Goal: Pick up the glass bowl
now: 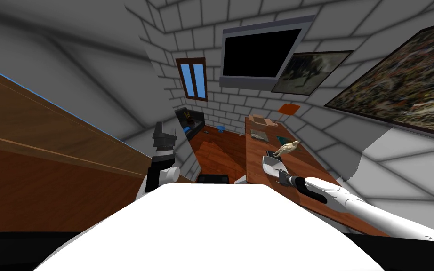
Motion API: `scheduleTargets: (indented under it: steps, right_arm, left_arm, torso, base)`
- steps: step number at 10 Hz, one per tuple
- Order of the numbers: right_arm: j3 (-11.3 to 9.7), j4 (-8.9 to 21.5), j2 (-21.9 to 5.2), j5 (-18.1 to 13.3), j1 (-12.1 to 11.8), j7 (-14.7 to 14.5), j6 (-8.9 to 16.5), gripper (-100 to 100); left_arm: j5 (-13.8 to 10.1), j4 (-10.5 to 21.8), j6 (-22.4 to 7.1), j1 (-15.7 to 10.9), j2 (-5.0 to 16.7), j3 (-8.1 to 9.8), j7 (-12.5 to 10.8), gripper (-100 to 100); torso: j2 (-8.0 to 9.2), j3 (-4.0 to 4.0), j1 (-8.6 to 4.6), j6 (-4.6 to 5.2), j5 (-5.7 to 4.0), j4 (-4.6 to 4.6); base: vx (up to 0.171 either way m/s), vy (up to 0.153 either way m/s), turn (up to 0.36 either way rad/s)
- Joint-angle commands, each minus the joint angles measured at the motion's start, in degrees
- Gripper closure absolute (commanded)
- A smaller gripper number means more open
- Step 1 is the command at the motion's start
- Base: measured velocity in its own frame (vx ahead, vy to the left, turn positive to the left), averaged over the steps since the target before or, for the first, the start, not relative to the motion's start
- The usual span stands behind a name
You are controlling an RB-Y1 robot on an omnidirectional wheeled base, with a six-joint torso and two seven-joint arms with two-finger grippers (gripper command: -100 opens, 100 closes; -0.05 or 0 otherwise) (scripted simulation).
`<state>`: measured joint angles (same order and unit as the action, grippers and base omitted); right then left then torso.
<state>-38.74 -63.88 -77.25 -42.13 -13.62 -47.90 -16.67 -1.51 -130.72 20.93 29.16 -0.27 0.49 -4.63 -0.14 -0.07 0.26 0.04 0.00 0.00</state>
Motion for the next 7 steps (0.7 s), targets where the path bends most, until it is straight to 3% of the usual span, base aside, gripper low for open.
scheduleTargets:
  steps: [1,2,6,7]
  right_arm:
    - [0.0,0.0,0.0,0.0,0.0,0.0,0.0,-100]
    - [0.0,0.0,0.1,0.0,0.0,-0.1,0.2,100]
    - [-0.1,0.0,0.1,0.0,-0.1,-0.1,0.1,100]
    - [-0.1,0.0,0.2,0.0,-0.1,-0.1,0.1,0]
  left_arm:
    - [0.0,0.0,0.0,0.0,0.0,0.0,0.0,0]
    - [0.0,0.0,0.0,0.0,0.0,0.0,0.0,0]
    - [0.0,0.0,0.0,0.0,0.0,0.0,0.0,0]
    - [0.0,0.0,0.0,0.0,0.0,0.0,0.0,0]
  torso:
    - [0.0,0.0,0.0,0.0,0.0,0.0]
    - [0.02,0.02,0.11,0.01,0.03,0.01]
    - [0.08,0.08,0.3,0.02,0.14,0.07]
    - [0.1,0.1,0.34,0.02,0.17,0.09]
  base:
    - [0.001,-0.029,0.015]
    - [0.001,-0.006,-0.001]
    - [0.0,0.0,0.0]
    - [0.0,0.0,0.0]
